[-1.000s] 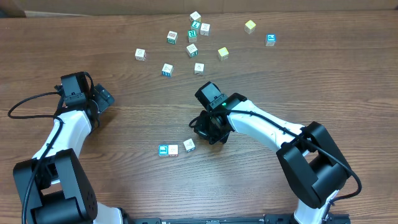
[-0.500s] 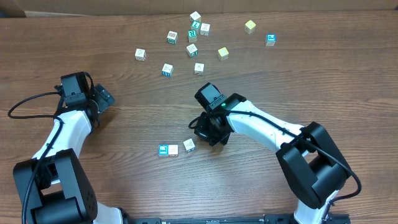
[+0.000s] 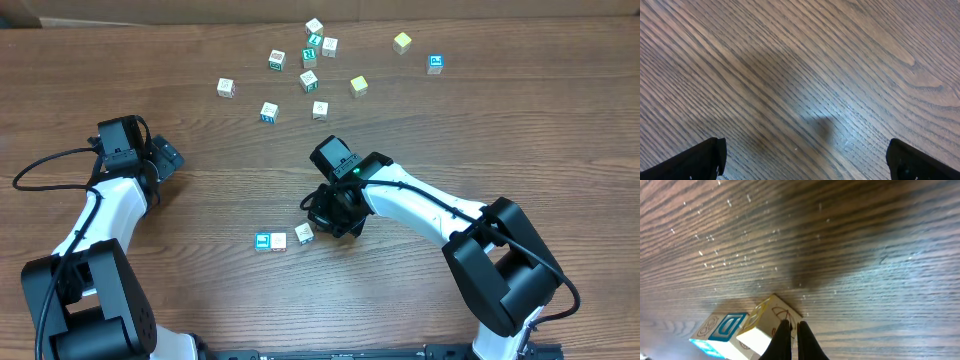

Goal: Form a horizontal line
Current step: 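Lower the block right of the placed pair and adjust its position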

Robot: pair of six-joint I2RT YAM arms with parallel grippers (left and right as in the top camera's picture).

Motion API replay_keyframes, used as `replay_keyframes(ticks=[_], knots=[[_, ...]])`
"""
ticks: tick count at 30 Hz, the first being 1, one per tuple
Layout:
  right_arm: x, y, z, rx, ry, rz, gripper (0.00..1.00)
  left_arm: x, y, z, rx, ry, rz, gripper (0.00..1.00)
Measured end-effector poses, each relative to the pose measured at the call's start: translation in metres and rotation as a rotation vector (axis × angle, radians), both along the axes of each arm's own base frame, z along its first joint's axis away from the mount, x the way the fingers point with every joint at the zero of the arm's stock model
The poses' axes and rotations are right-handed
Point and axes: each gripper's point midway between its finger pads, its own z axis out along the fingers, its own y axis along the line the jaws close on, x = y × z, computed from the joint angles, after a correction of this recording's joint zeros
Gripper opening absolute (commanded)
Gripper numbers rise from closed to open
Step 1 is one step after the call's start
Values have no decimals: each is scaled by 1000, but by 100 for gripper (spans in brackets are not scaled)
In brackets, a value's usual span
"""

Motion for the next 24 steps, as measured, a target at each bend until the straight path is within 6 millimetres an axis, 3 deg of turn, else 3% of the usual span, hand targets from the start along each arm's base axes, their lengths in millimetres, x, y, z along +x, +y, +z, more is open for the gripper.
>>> replay_keyframes(ticks=[14, 24], knots=[[-7, 3, 2, 25, 35, 7, 4, 0, 0, 0, 0, 0, 0, 100], [7, 4, 1, 13, -32, -2, 4, 0, 0, 0, 0, 1, 0, 100]])
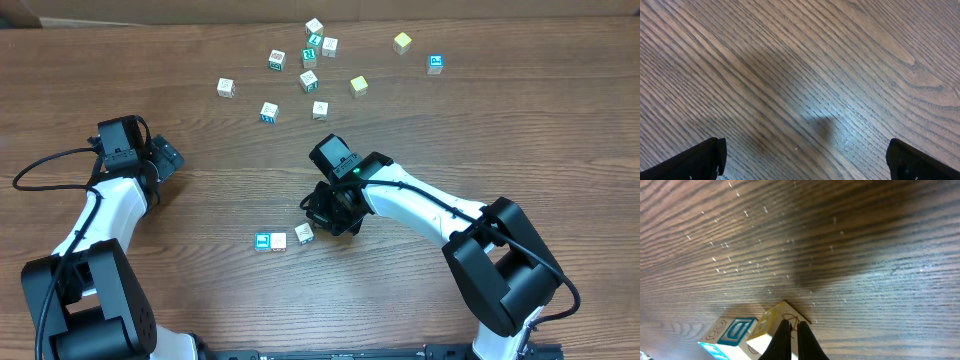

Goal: Form a horizontal line

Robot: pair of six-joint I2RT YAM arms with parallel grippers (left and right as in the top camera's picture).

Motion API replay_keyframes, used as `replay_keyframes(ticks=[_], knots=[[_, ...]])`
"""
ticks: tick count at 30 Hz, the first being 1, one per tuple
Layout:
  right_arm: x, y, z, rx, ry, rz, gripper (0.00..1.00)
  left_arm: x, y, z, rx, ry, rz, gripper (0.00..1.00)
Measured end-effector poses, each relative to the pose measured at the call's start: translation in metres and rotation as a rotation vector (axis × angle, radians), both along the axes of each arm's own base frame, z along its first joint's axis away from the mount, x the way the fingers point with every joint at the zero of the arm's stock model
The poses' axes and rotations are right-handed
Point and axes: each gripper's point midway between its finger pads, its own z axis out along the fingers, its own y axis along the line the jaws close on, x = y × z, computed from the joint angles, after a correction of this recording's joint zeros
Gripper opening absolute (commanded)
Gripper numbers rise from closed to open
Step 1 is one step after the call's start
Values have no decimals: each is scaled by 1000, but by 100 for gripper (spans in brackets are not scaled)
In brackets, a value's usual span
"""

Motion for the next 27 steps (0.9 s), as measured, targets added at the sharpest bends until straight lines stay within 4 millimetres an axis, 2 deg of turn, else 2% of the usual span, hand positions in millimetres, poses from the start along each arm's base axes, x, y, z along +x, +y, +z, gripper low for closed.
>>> replay_keyframes(ticks=[27], knots=[[-18, 11, 2, 19, 42, 42, 4, 0, 0, 0, 0, 0, 0, 100]])
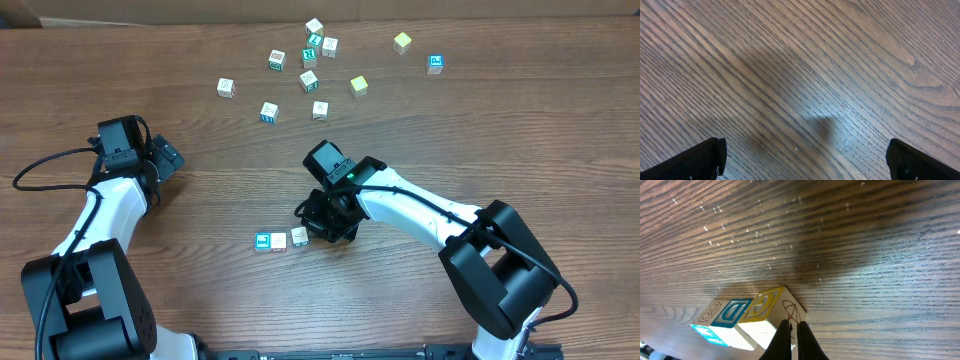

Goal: Form a horizontal line

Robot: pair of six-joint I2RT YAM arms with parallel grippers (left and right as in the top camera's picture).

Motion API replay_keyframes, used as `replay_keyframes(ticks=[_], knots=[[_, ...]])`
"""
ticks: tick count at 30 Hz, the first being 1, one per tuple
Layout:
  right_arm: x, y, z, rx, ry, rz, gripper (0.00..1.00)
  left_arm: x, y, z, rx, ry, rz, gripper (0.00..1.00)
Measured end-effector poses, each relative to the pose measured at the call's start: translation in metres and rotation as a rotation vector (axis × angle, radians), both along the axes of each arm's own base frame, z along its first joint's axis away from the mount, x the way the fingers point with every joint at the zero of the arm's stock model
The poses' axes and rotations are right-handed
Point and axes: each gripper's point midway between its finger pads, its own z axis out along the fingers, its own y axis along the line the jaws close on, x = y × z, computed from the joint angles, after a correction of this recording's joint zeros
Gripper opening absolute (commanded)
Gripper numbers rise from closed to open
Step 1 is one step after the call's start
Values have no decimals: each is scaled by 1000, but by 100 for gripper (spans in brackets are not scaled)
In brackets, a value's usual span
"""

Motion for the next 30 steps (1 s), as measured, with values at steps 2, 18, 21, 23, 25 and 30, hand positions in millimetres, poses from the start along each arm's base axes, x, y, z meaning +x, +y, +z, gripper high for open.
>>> replay_keyframes(ticks=[2, 18, 21, 23, 25, 30], knots=[[-1, 0, 0, 3, 4, 1, 4, 0, 0, 0, 0, 0, 0, 100], [3, -9, -4, -54, -18, -20, 4, 0, 0, 0, 0, 0, 0, 100], [4, -10, -4, -60, -23, -28, 4, 0, 0, 0, 0, 0, 0, 99], [5, -10, -5, -59, -26, -34, 4, 0, 0, 0, 0, 0, 0, 100], [5, -10, -8, -59, -25, -43, 4, 0, 0, 0, 0, 0, 0, 100], [2, -11, -12, -56, -11, -56, 4, 0, 0, 0, 0, 0, 0, 100]])
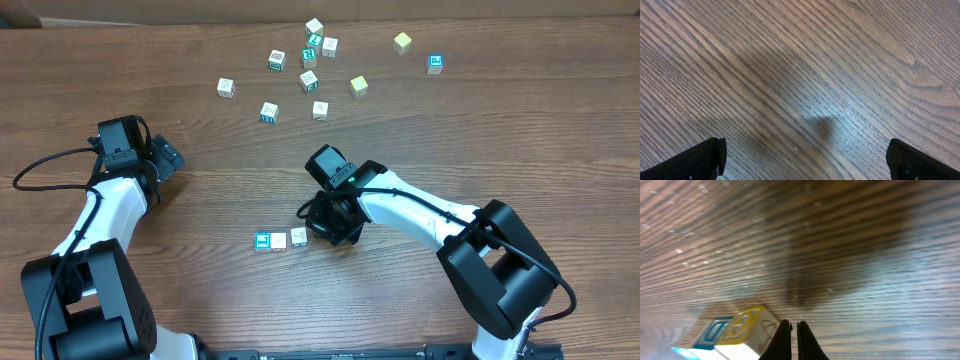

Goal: Form a horizontal line

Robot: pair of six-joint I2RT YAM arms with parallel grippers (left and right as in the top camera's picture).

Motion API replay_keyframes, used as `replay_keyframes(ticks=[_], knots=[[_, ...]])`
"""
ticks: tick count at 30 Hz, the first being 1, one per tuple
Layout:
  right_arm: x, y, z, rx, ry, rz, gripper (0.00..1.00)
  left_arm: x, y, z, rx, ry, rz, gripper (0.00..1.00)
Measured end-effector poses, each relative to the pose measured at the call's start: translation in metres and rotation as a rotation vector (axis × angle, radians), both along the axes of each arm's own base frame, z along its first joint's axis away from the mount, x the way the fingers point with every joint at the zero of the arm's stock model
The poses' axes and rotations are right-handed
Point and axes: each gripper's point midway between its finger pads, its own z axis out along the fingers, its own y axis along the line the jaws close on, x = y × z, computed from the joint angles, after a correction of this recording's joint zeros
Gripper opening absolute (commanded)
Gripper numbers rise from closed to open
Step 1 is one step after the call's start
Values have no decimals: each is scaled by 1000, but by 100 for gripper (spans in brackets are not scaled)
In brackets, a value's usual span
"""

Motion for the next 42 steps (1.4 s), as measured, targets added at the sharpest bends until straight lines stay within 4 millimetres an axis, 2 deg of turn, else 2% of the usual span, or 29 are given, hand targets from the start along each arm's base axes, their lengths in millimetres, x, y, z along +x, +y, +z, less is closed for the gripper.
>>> replay_keyframes(ticks=[9, 26, 42], knots=[[3, 10, 4, 51, -9, 6, 4, 0, 0, 0, 0, 0, 0, 100], [-6, 18, 6, 82, 18, 27, 4, 0, 0, 0, 0, 0, 0, 99], [1, 21, 7, 90, -14, 24, 4, 0, 0, 0, 0, 0, 0, 100]])
